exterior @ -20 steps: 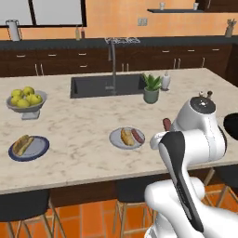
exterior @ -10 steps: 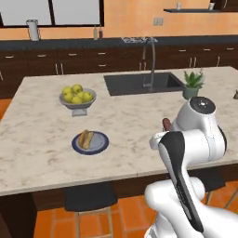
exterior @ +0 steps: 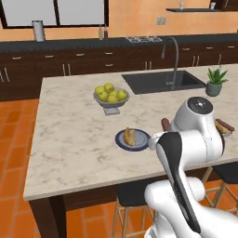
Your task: Place one bun and one sausage from the bowl on each plate.
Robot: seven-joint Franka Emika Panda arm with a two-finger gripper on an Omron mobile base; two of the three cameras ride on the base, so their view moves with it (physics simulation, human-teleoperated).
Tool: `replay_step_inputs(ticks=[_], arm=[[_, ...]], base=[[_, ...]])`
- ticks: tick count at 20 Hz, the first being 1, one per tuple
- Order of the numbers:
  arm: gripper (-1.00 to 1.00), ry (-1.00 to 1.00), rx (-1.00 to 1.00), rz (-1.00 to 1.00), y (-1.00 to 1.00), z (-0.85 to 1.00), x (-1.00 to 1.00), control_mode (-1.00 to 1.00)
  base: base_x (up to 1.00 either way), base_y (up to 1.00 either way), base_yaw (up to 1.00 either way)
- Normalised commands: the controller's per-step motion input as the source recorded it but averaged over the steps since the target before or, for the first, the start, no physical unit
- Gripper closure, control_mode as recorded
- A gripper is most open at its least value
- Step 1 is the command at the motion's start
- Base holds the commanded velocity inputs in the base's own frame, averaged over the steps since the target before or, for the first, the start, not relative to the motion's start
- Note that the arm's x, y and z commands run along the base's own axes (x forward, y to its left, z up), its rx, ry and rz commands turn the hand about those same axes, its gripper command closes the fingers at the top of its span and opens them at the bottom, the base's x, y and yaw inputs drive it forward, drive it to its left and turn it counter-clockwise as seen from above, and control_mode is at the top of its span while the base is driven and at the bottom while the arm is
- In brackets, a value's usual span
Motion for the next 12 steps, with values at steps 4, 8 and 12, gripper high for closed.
replay_step_inputs(ticks=[4, 8, 12], arm=[[1.0, 0.0, 0.0, 0.0, 0.0, 0.0, 0.0, 1.0], [1.0, 0.0, 0.0, 0.0, 0.0, 0.0, 0.0, 1.0], [1.0, -0.01, 0.0, -0.06, 0.0, 0.0, 0.31, -1.0]], base=[[0.53, 0.36, -0.12], [0.48, 0.31, -0.06], [0.12, 0.06, -0.02]])
